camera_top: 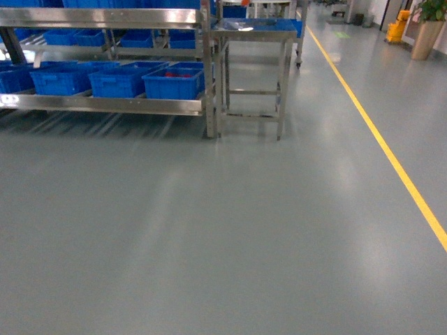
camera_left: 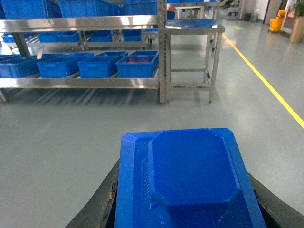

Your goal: Pick blue part to blue bin on bottom shelf

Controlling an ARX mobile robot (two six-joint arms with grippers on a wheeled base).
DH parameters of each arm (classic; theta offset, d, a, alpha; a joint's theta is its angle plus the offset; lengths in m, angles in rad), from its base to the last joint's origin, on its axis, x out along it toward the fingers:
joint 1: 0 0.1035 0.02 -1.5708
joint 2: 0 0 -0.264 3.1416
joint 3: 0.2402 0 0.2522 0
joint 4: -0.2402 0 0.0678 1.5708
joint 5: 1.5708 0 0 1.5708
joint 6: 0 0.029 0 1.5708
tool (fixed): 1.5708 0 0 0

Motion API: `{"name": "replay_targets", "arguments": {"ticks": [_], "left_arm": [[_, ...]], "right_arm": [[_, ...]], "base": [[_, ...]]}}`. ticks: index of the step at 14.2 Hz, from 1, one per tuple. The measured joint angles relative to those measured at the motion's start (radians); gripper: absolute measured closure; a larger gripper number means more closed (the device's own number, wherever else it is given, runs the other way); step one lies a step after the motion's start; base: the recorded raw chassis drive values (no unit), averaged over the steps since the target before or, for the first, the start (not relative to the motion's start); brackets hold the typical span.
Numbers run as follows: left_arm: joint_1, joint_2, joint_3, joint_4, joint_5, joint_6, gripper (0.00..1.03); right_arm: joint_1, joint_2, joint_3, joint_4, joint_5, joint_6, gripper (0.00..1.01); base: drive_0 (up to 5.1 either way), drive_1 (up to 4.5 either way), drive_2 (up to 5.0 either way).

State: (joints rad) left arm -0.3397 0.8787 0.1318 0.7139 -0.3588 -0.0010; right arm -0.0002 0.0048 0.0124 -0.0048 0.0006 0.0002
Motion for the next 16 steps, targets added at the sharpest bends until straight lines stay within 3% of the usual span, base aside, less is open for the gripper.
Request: {"name": "replay_targets", "arguments": {"ticks": [16], "left_arm": [[0.001,0.0,0.0,0.002,0.0,0.0,0.59]], "right_arm": [[0.0,0.0,0.0,0.0,0.0,0.0,0.03]], "base": [[0.0,4.16,-4.2]]}}
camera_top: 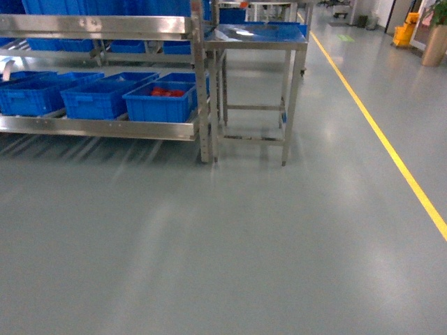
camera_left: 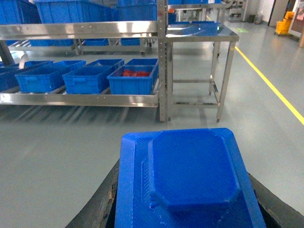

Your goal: Pick blue part to blue bin on bottom shelf

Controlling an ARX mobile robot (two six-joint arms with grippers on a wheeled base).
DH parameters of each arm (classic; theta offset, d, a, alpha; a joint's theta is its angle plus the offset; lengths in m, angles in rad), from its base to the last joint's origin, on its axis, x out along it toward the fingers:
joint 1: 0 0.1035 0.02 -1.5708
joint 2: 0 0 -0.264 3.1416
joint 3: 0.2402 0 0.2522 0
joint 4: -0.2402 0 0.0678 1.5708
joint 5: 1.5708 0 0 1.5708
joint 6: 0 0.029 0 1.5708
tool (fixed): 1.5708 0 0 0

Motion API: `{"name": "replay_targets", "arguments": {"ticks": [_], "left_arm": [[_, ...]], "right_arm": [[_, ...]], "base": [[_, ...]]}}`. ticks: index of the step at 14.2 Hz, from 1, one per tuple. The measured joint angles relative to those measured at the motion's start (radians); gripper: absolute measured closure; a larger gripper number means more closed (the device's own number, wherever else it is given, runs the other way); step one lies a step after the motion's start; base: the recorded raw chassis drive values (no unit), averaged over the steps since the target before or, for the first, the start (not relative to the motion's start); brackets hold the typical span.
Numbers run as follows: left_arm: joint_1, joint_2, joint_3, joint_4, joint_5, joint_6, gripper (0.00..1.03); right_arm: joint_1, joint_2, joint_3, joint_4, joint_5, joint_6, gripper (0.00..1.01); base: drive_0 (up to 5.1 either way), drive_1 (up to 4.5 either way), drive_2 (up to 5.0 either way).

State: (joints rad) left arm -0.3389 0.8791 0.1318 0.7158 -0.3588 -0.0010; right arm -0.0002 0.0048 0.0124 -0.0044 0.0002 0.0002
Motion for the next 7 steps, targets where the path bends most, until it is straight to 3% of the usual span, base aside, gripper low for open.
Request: {"name": "replay_targets", "arguments": {"ticks": [7], "left_arm": [[0.0,0.002,0.0,-0.005,0.0,0.0,0.59]], "right_arm": [[0.0,0.0,0.0,0.0,0.0,0.0,0.03]], "base": [[0.0,4.21,-4.2]]}}
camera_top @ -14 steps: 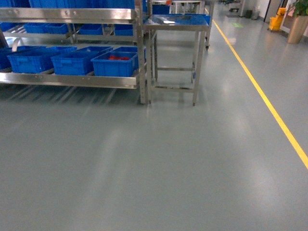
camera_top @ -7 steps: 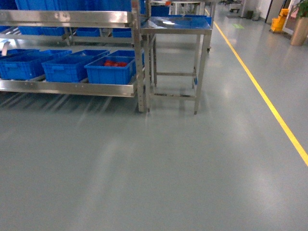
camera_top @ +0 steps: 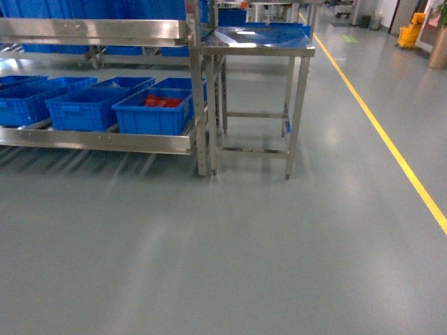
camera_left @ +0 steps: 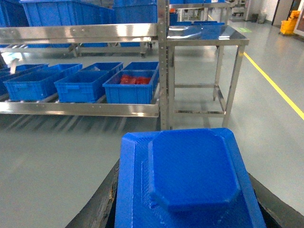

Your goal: Pick blue part to blue bin on bottom shelf

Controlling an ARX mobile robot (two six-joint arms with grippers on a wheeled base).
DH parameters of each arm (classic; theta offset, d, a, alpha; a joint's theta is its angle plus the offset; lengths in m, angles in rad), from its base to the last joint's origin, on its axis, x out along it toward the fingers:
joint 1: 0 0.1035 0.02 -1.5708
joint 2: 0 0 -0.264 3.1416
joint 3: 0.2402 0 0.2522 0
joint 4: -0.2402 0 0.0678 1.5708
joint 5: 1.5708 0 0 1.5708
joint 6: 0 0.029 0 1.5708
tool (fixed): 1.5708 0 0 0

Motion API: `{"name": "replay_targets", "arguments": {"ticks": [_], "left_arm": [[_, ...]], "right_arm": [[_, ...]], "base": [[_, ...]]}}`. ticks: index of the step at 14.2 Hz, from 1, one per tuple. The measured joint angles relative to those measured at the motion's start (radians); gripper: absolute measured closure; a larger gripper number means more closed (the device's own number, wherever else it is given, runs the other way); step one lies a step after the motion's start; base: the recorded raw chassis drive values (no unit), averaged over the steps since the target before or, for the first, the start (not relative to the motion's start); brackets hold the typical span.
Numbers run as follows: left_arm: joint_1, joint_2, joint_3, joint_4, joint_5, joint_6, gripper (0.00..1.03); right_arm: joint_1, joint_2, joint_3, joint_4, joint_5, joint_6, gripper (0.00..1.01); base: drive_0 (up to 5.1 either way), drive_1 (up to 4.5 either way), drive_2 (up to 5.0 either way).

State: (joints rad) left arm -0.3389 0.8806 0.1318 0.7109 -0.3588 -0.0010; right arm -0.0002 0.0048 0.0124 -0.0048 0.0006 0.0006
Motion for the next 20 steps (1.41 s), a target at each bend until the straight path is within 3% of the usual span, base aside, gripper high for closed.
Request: {"name": "replay_targets", "arguments": {"ticks": [20], "left_arm": [[0.0,-0.002,0.0,0.0,0.0,0.0,0.59]], "right_arm": [[0.0,0.0,0.0,0.0,0.0,0.0,0.03]], "base": [[0.0,4.21,-4.2]]}}
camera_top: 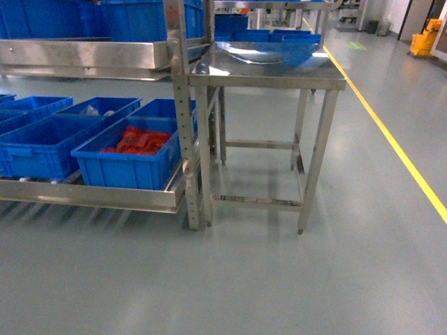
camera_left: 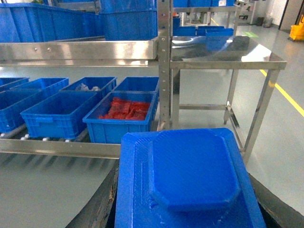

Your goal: Pick blue part to blue bin on bottom shelf

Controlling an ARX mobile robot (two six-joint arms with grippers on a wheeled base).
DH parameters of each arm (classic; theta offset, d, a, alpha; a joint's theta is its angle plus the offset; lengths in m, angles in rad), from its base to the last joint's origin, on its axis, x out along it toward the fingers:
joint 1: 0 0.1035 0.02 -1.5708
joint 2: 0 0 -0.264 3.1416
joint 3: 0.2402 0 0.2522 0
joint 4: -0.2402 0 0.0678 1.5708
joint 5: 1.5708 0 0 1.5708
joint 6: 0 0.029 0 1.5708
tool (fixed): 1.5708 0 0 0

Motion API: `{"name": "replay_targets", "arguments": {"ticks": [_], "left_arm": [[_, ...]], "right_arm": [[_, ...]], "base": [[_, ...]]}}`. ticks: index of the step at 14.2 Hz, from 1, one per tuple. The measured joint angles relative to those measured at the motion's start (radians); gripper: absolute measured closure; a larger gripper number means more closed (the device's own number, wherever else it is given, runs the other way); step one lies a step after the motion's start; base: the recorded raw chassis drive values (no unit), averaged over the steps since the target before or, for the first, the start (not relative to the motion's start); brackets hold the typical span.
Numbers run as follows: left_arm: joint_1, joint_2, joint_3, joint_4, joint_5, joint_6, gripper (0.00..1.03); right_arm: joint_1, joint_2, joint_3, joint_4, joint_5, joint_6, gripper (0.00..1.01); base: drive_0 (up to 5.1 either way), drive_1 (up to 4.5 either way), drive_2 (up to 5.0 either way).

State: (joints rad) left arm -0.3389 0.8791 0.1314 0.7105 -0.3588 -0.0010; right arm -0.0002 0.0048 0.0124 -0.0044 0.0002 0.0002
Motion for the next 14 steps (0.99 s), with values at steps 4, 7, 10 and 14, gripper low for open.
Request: {"name": "replay_targets", "arguments": {"ticks": [4,7,10,14], "left_arm": [[0.0,0.001,0.0,-0.001,0.0,0.0,0.59],[0.0,0.0,0.0,0.0,0.0,0.0,0.59],[0.0,0.0,0.0,0.001,0.0,0.0,0.59],[0.0,0.0,0.0,0.001,0.0,0.0,0.59]], "right_arm": [[0.0,0.0,0.0,-0.003,0.0,0.0,0.03],[0.0,0.0,0.0,-0.002,0.0,0.0,0.03],[0.0,0.0,0.0,0.002,0.0,0.0,0.03],[0.0,0.0,0.0,-0.003,0.0,0.0,0.03]], "base": [[-0.1,4.08,-4.3],[-0.1,4.06,-4.3],[0.0,4.14,-4.2],[0.0,4.19,-4.2]]}}
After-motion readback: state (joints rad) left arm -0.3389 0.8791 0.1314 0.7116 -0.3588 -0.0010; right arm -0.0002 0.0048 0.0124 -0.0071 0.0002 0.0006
